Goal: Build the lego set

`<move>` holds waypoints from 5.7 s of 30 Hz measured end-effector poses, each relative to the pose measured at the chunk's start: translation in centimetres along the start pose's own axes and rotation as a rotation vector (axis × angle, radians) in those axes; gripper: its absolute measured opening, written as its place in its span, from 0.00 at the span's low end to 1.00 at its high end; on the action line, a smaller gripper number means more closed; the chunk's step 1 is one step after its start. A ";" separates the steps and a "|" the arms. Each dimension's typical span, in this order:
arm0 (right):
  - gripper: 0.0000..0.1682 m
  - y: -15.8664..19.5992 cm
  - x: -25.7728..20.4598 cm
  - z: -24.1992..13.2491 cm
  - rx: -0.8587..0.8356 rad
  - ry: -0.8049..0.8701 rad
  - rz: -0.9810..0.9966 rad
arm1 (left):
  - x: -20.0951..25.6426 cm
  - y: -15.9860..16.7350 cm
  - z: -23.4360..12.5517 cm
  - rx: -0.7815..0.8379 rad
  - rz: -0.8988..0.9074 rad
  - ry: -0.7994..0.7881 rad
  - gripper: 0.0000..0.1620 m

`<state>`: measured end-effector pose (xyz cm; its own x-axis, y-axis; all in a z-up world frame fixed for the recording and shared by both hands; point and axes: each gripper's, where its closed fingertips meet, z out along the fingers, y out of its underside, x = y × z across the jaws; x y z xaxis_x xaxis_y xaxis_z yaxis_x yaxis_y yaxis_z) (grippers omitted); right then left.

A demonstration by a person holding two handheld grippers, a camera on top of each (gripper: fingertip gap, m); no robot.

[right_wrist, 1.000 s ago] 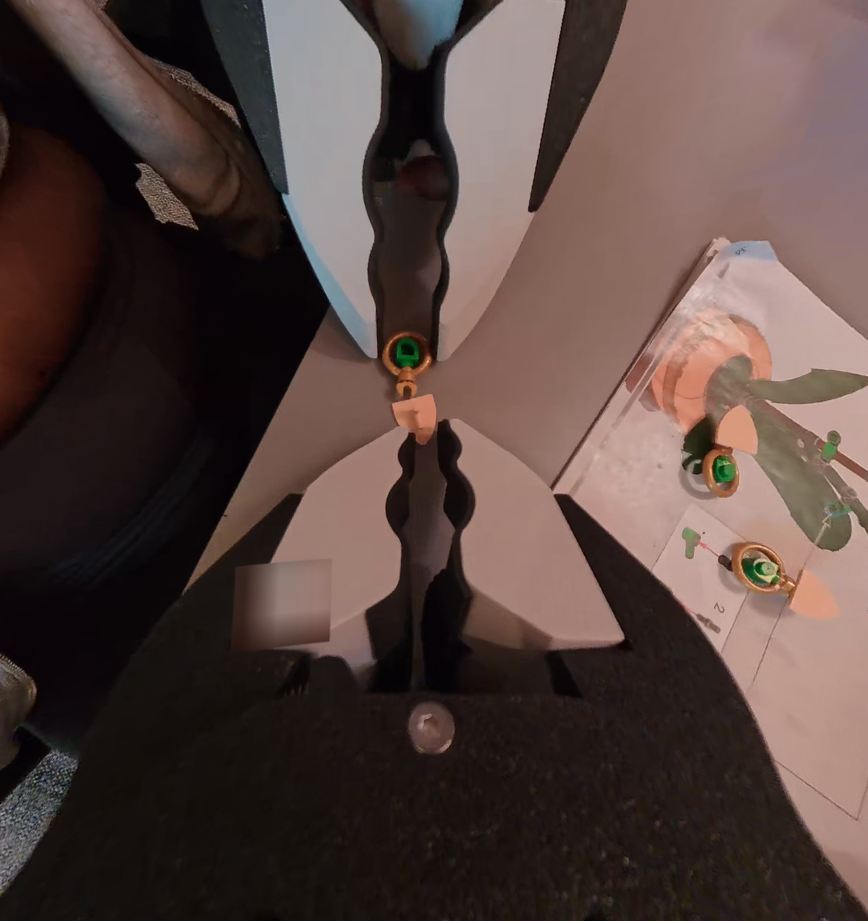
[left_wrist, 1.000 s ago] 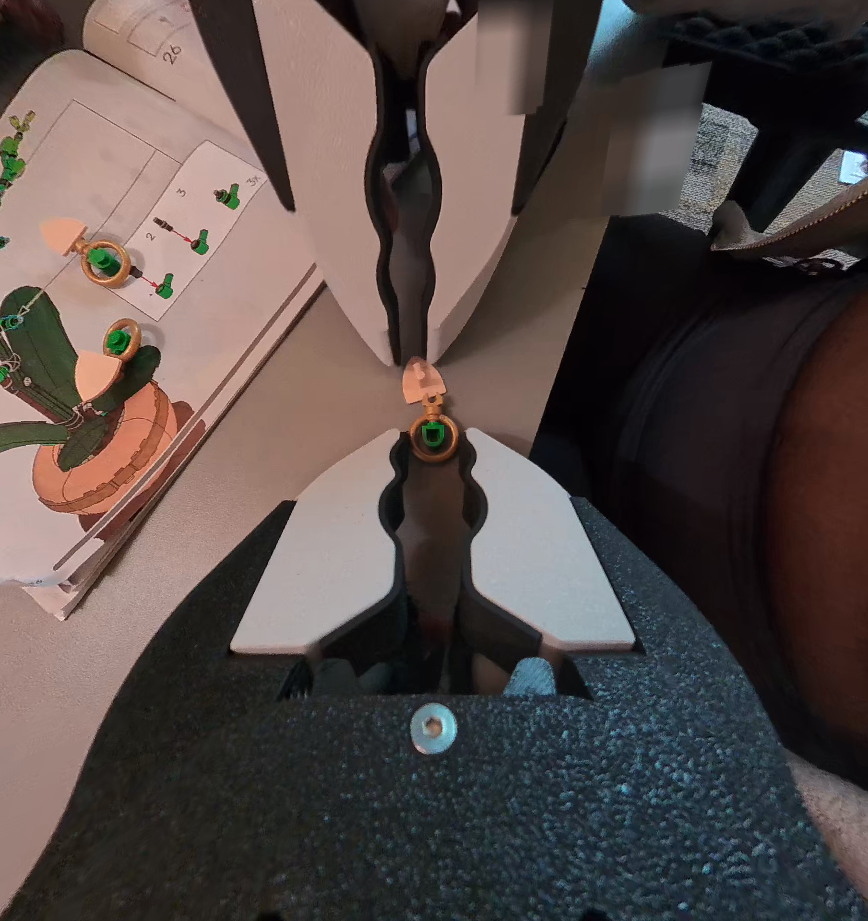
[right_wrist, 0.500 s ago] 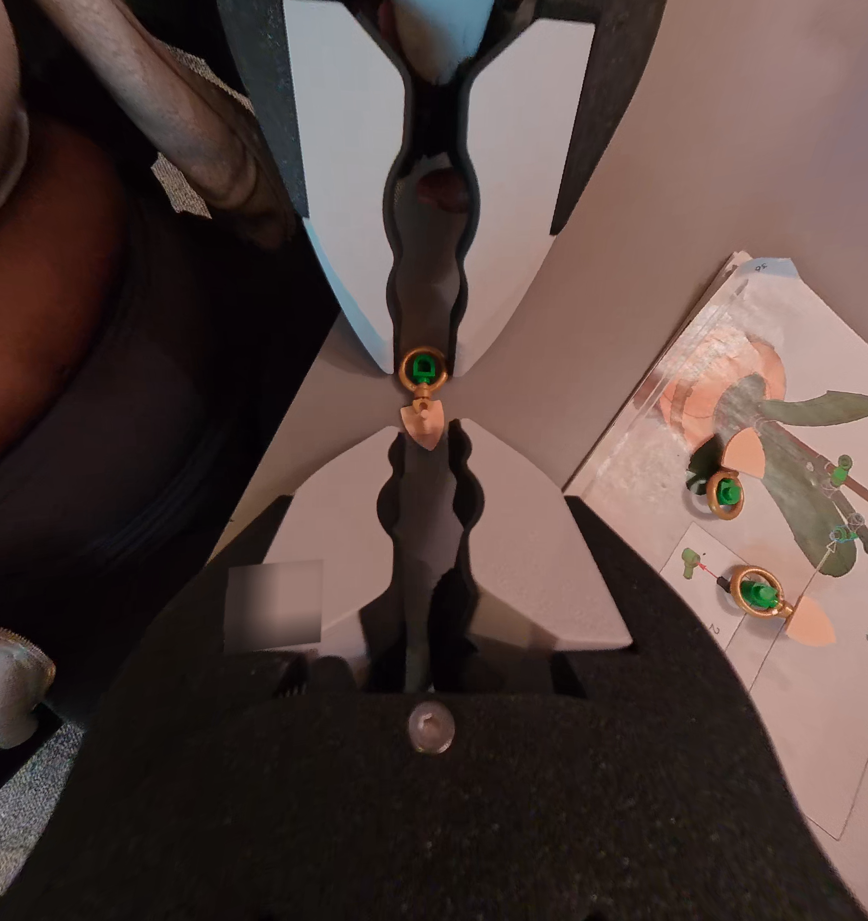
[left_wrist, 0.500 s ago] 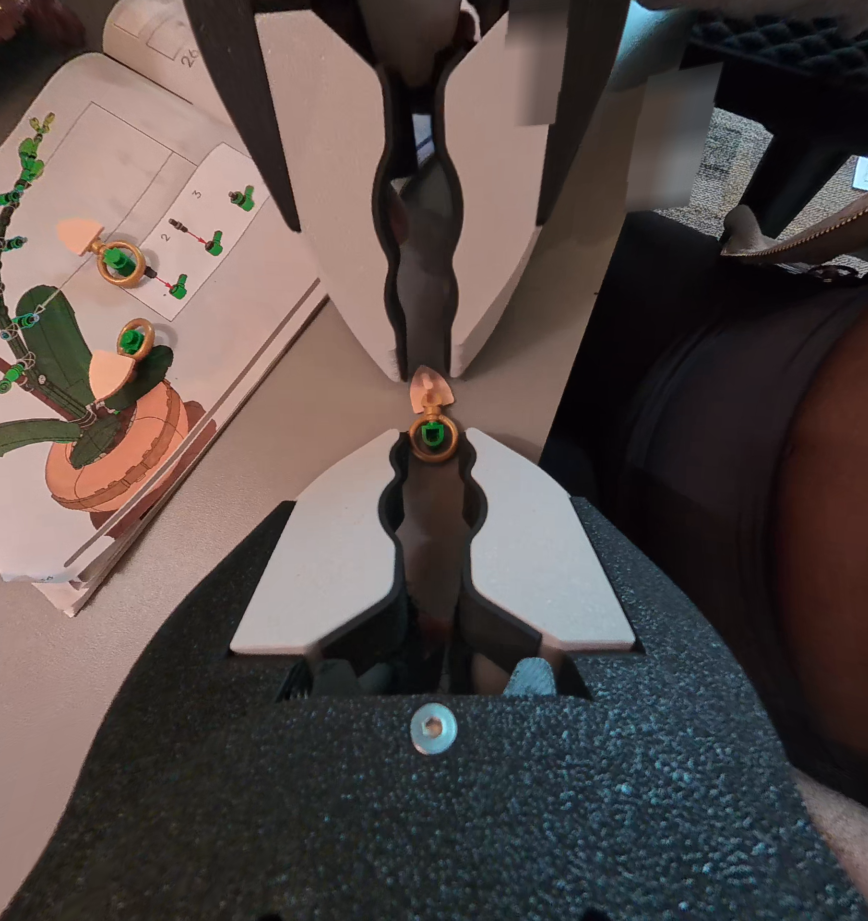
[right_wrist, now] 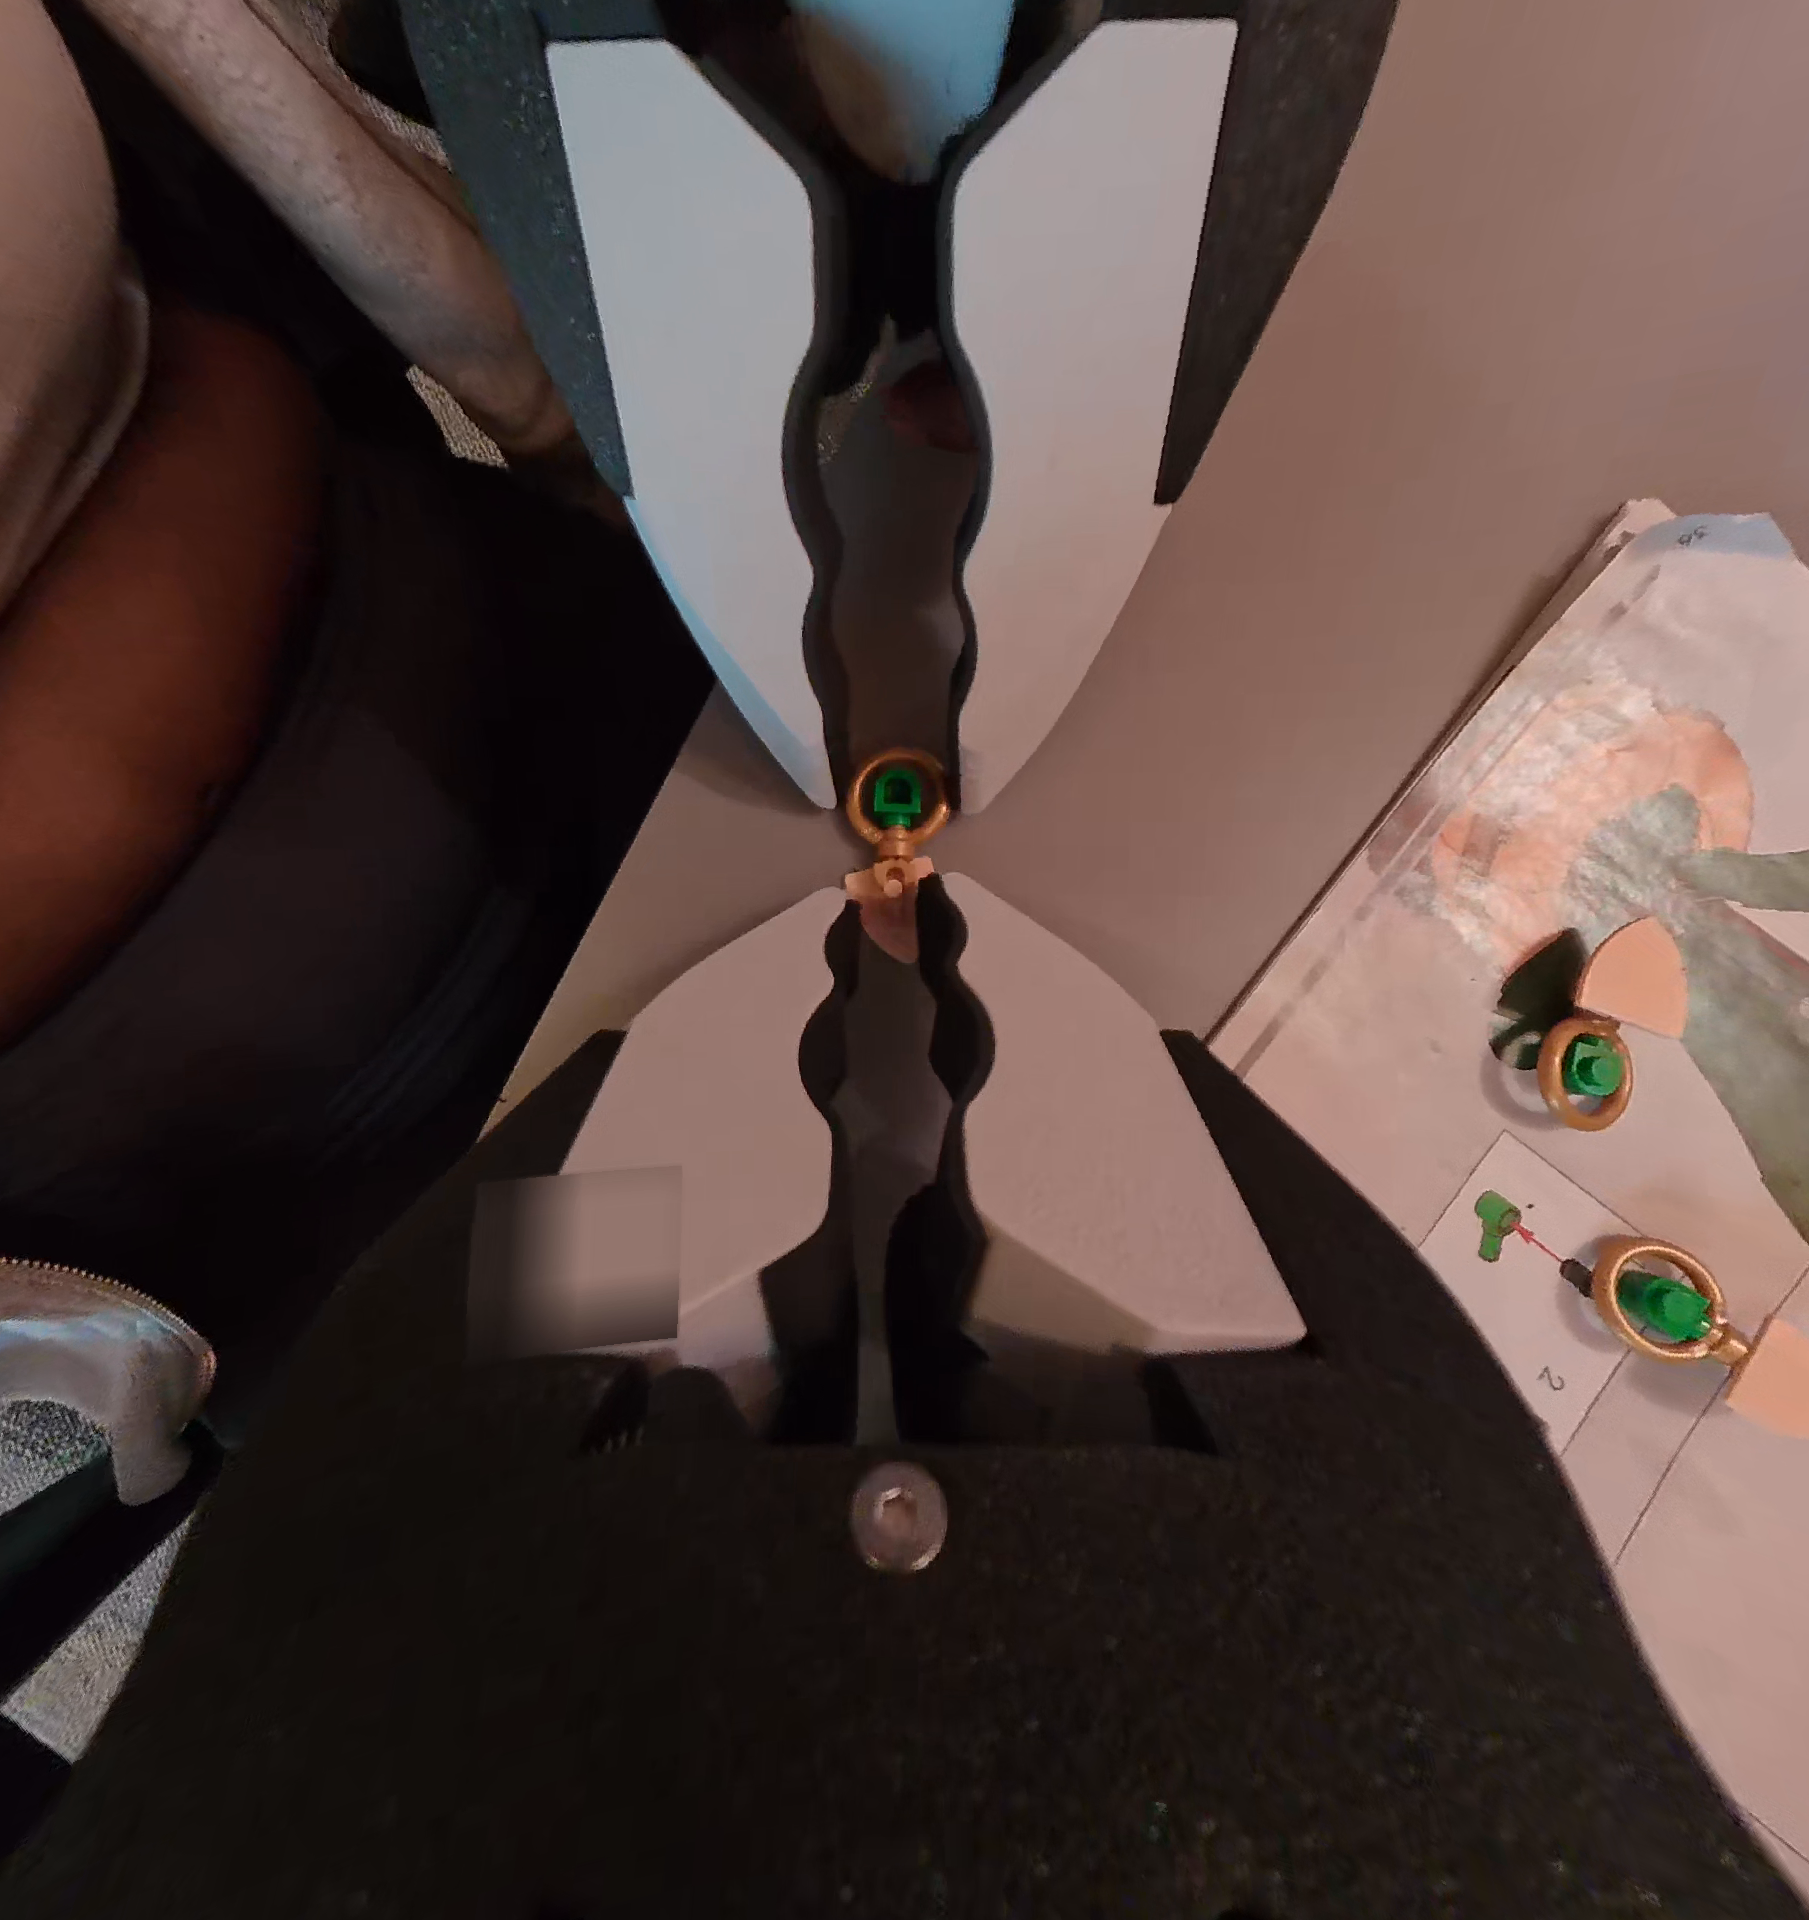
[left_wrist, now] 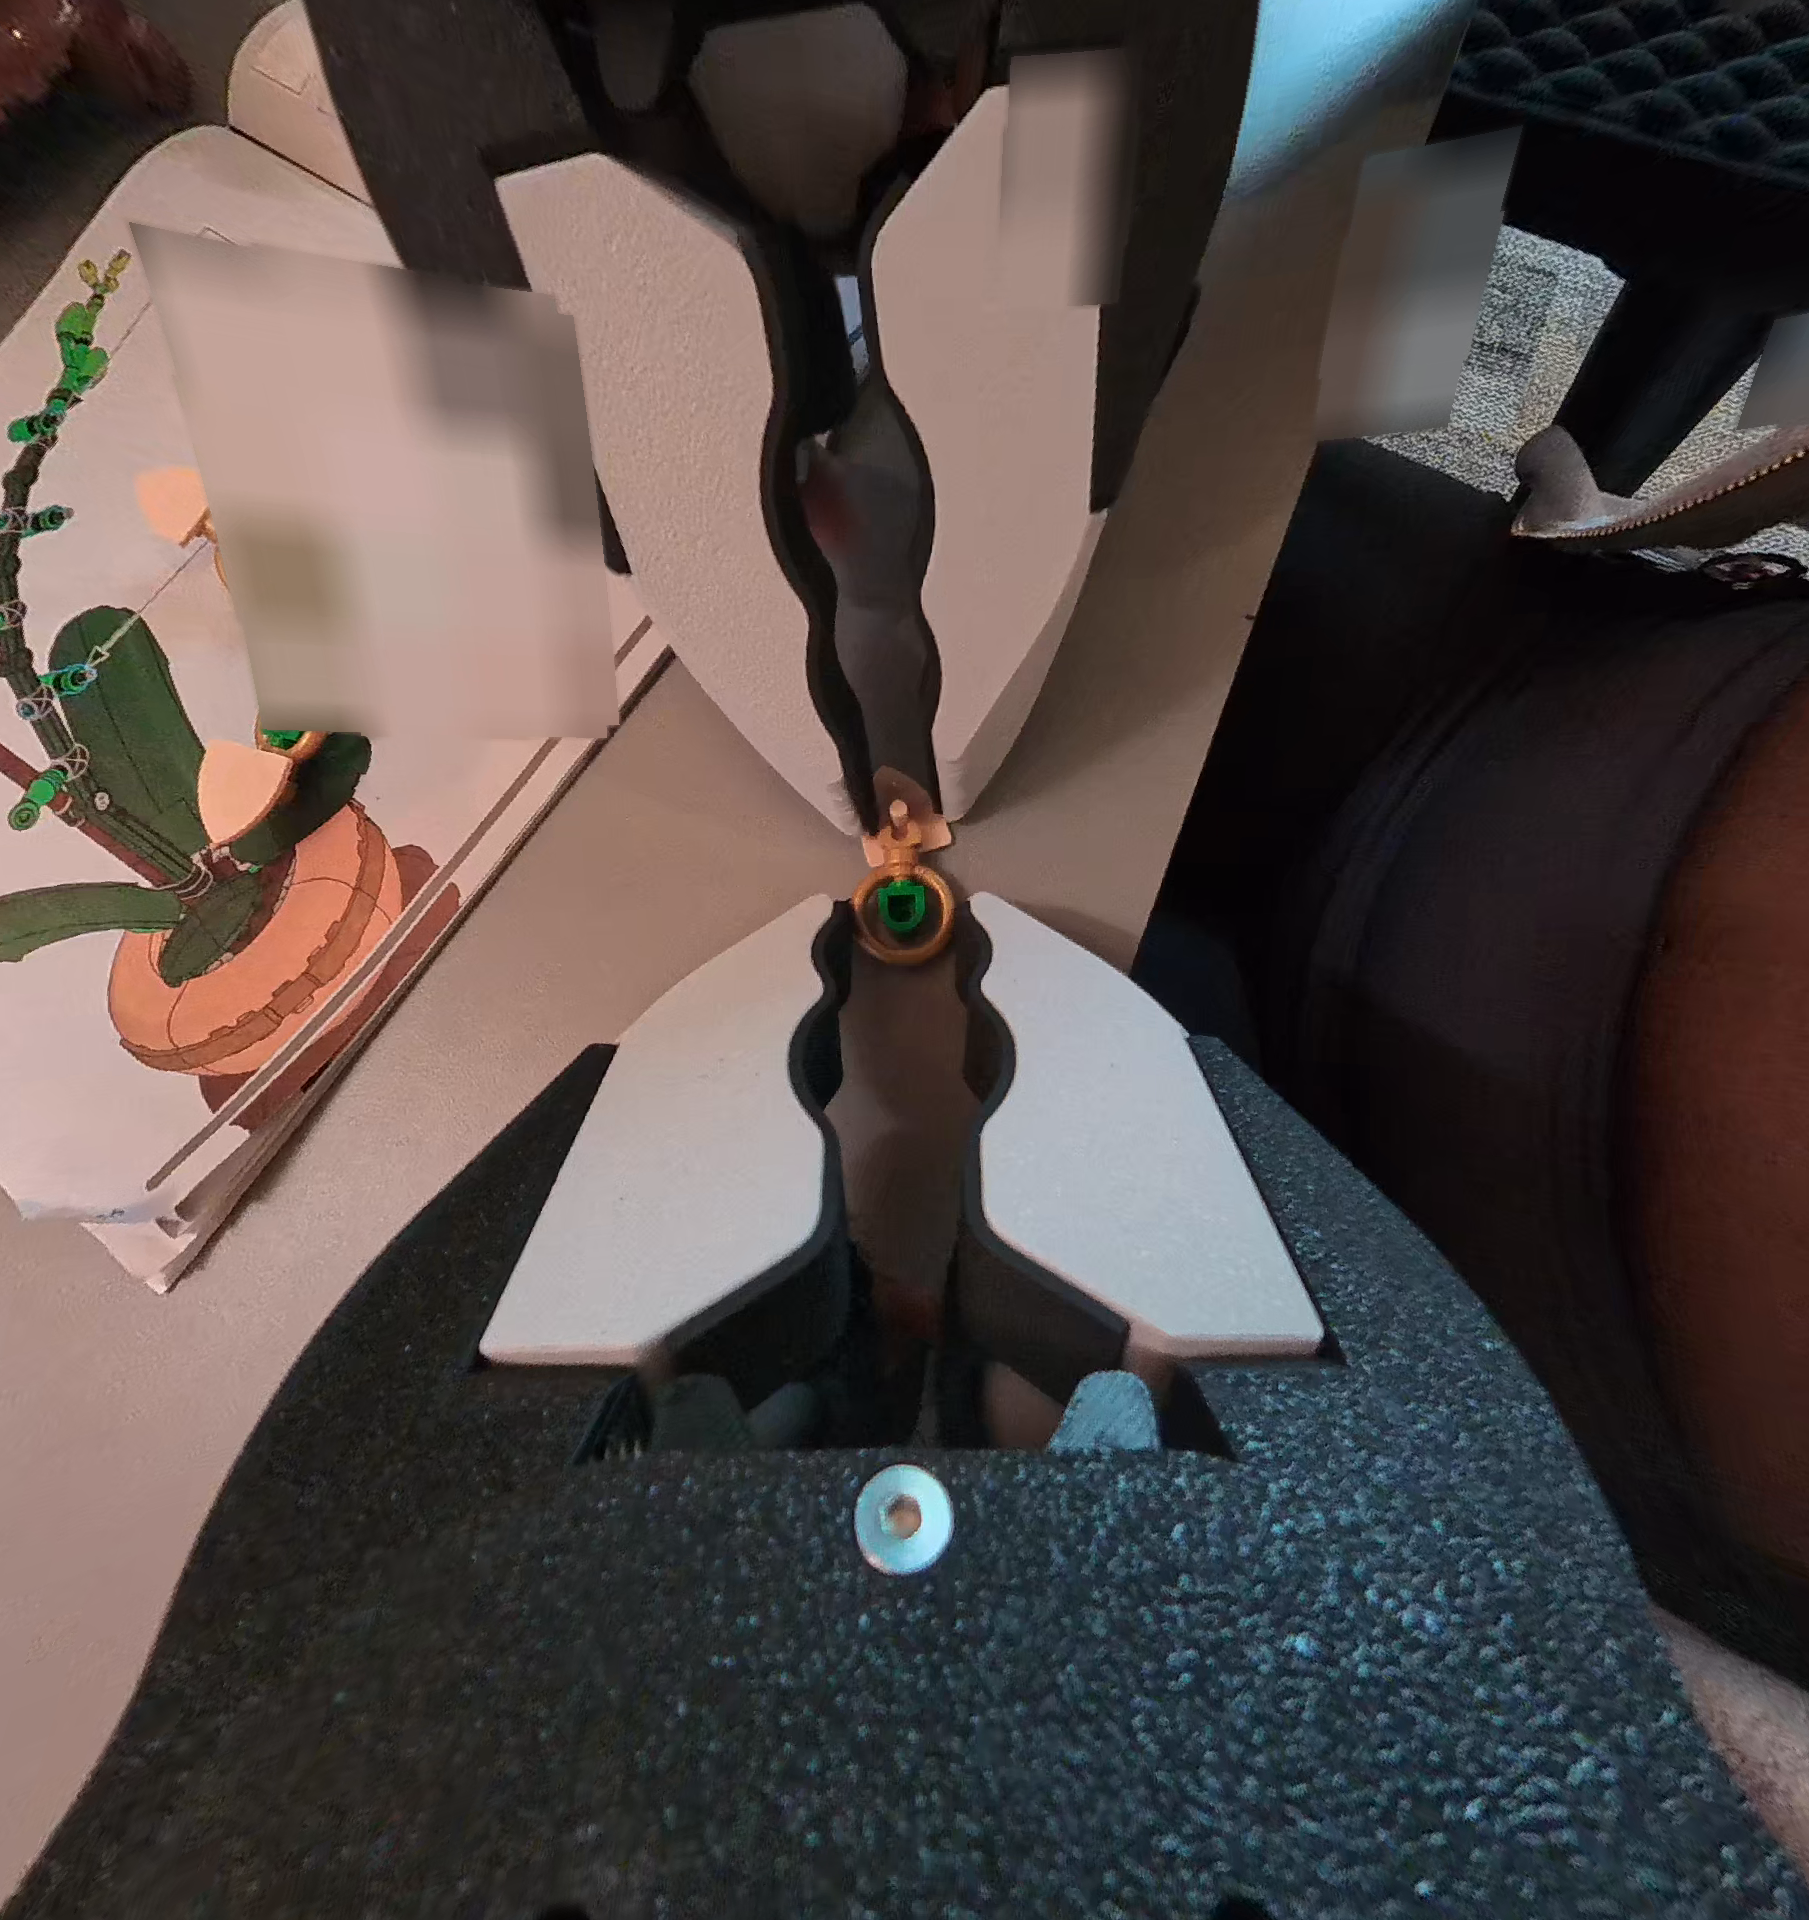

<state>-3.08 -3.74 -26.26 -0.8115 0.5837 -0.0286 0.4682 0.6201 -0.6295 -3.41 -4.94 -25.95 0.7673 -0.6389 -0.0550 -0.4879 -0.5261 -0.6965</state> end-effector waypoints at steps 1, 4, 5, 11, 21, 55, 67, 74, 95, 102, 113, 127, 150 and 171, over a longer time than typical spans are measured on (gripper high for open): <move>0.07 0.0 0.0 0.0 0.010 0.004 0.006 | 0.0 0.0 0.0 0.000 0.000 0.001 0.11; 0.06 0.0 -0.1 0.0 0.024 0.010 0.014 | 0.0 0.0 0.0 0.001 -0.007 0.003 0.11; 0.06 0.0 -0.1 0.0 0.025 0.011 0.016 | 0.0 0.0 0.0 0.000 -0.007 0.002 0.11; 0.05 -0.1 -0.2 0.0 0.038 0.022 0.040 | 0.0 -0.1 0.1 -0.003 -0.005 -0.011 0.11; 0.05 0.0 -0.3 0.0 0.057 0.022 0.121 | 0.0 -0.2 0.2 -0.016 0.008 0.017 0.11; 0.08 0.2 -0.1 -0.2 0.046 -0.002 0.095 | 0.1 -0.3 0.5 -0.040 0.030 0.098 0.11; 0.08 0.3 -0.1 -0.1 0.055 0.013 0.143 | -0.1 -0.6 0.9 -0.043 0.046 0.119 0.11; 0.09 0.3 -0.1 -0.1 0.059 0.016 0.155 | -0.1 -0.8 1.0 -0.047 0.060 0.120 0.10; 0.05 1.3 -0.1 -1.1 0.088 0.063 0.151 | -0.1 -0.8 1.0 -0.047 0.058 0.105 0.11; 0.03 1.2 -0.3 -0.9 0.029 0.120 0.221 | -0.1 -0.8 1.0 -0.048 0.073 0.111 0.11; 0.06 1.3 0.0 -1.0 0.036 0.174 0.270 | -0.1 -0.9 1.1 -0.056 0.106 0.138 0.10; 0.04 1.3 -0.3 -0.9 0.060 0.152 0.325 | -0.1 -1.0 1.2 -0.052 0.110 0.150 0.10; 0.06 1.2 -0.2 -0.8 0.062 0.103 0.309 | -0.1 -1.4 1.5 -0.002 0.154 0.210 0.08; 0.00 0.9 -0.2 -0.6 0.033 0.117 0.278 | -0.8 -3.0 0.0 0.183 0.209 0.143 0.21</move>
<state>-2.26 -2.99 -26.30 -0.6067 0.7866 -0.1147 0.6536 0.4116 -0.6351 -2.61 -2.85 -23.79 0.5861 -0.8015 -0.1185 -0.5358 -0.2736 -0.7988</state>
